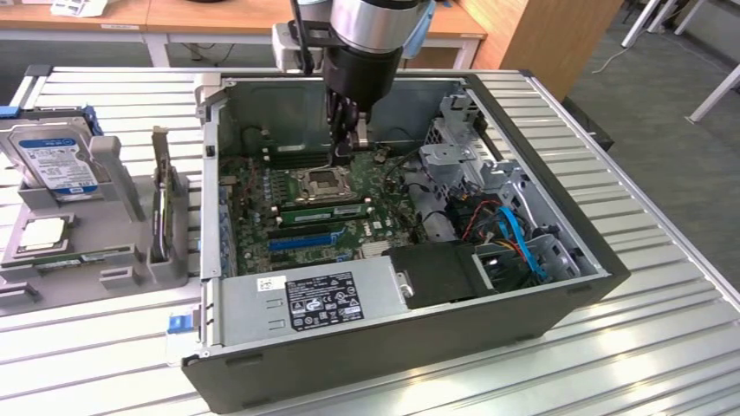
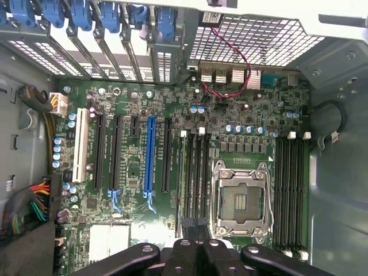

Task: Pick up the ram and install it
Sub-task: 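Press down the ram until it locks into place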

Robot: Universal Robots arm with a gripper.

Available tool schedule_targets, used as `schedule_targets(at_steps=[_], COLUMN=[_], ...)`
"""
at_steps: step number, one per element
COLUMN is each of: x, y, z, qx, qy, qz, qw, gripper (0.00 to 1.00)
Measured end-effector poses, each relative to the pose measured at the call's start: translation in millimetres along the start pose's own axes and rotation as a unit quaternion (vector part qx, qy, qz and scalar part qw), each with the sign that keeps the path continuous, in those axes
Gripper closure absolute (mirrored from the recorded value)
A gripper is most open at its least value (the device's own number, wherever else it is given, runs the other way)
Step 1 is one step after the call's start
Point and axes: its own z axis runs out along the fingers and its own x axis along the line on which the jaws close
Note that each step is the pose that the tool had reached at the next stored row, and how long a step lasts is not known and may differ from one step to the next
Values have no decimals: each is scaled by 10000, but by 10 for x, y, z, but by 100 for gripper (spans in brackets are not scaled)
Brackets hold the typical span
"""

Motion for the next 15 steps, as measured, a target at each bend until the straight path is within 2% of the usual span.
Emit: schedule_targets(at_steps=[5,15], x=[0,0], y=[6,7], z=[0,-1], qx=[47,49], qy=[1,2], qz=[-3,-3], qw=[10000,10000], gripper=[90,90])
